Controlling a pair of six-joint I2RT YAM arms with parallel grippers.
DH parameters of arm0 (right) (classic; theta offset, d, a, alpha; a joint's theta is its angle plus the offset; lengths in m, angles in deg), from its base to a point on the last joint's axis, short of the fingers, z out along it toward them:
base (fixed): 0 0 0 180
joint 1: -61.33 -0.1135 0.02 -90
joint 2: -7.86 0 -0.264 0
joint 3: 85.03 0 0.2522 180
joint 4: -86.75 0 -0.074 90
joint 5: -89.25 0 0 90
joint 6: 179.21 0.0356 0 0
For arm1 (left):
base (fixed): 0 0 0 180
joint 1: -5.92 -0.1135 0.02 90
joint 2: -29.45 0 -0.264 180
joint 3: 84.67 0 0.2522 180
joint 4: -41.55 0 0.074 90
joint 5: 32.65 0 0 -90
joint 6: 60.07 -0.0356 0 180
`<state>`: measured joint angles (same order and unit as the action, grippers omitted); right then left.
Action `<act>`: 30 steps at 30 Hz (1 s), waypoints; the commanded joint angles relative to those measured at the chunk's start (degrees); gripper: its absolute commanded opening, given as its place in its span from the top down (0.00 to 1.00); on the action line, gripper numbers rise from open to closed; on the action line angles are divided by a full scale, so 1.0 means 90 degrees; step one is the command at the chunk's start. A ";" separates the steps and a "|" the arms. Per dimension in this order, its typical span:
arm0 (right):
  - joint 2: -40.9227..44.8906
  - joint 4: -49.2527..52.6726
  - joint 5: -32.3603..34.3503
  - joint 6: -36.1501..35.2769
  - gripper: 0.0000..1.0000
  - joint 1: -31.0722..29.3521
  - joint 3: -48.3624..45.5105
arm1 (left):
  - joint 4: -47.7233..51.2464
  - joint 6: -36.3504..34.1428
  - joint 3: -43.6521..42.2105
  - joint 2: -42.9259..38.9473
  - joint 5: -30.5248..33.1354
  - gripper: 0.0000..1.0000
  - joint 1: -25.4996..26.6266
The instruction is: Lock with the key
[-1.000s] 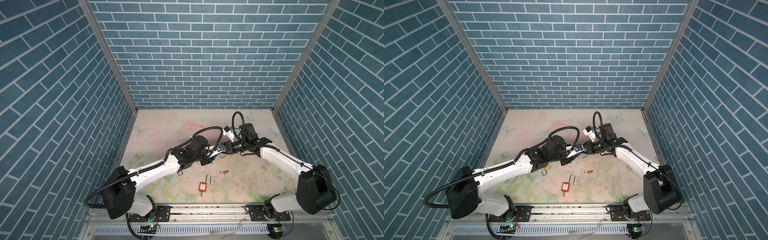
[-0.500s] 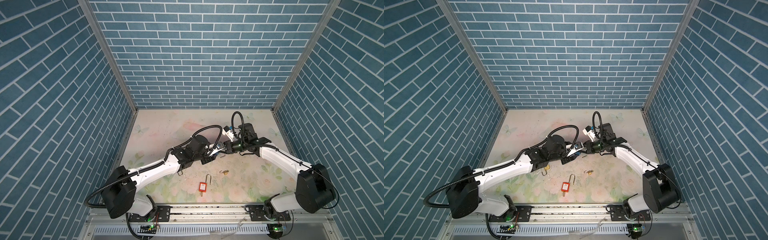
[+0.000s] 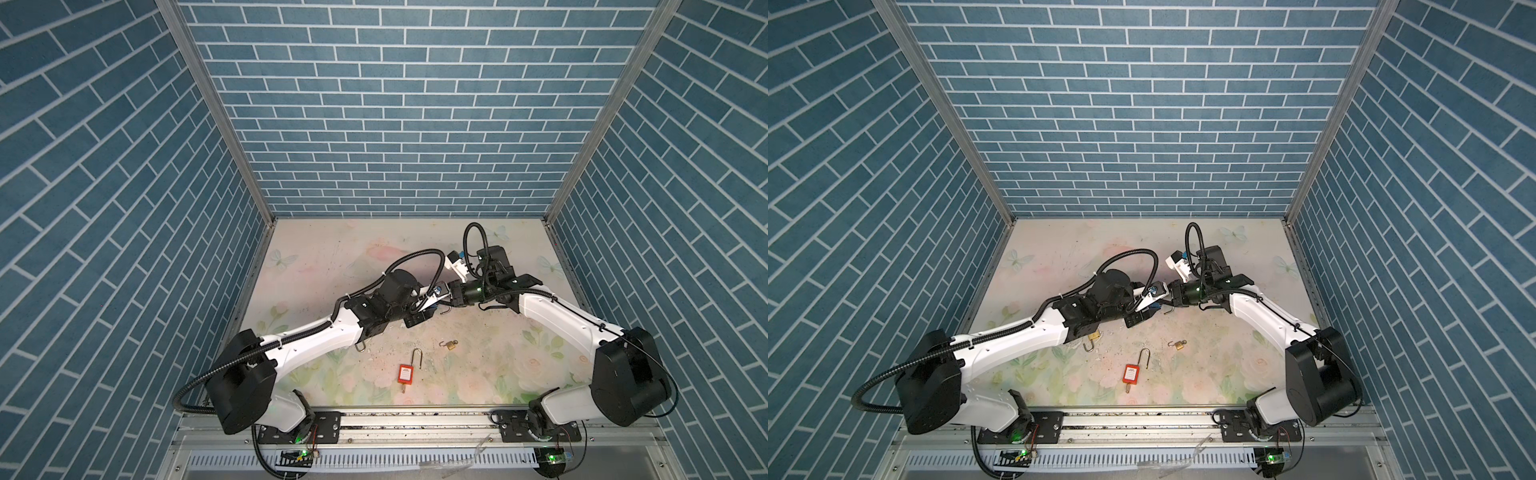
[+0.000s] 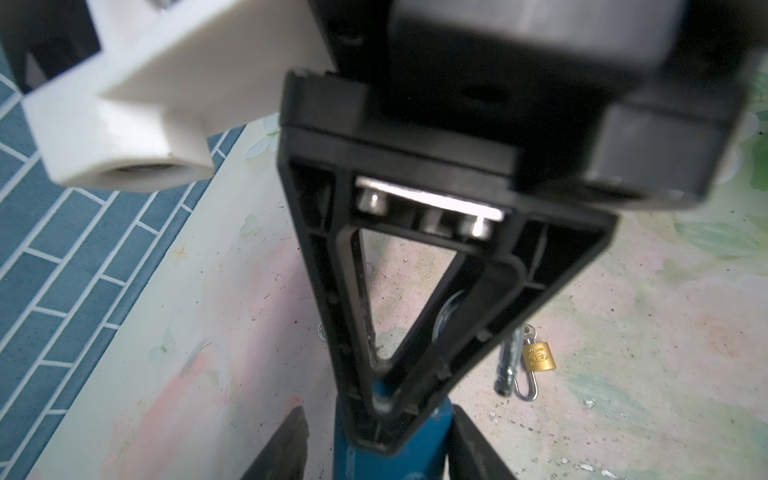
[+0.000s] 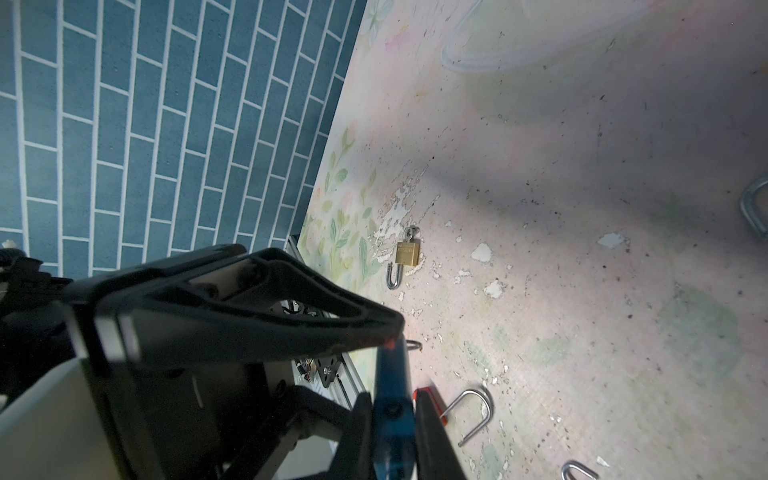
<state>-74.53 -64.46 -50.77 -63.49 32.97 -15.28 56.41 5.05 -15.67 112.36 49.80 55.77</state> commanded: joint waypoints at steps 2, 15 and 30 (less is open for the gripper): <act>-0.0001 -0.0110 -0.0261 0.0117 1.00 -0.0067 0.0115 | -0.0156 -0.0077 0.0003 0.0087 0.0076 0.48 0.0019; 0.0073 -0.0227 -0.0245 0.0174 1.00 -0.0062 0.0039 | -0.0187 -0.0024 -0.0035 0.0094 0.0257 0.74 0.0016; 0.0747 -0.0493 -0.0028 0.0531 0.60 0.0638 -0.0173 | -0.0277 0.0177 -0.0243 0.0050 0.0322 1.00 -0.0001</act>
<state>-71.65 -66.91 -50.64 -60.17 36.28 -15.96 55.36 6.18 -16.41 112.52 51.74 56.12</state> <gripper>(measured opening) 0.373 0.406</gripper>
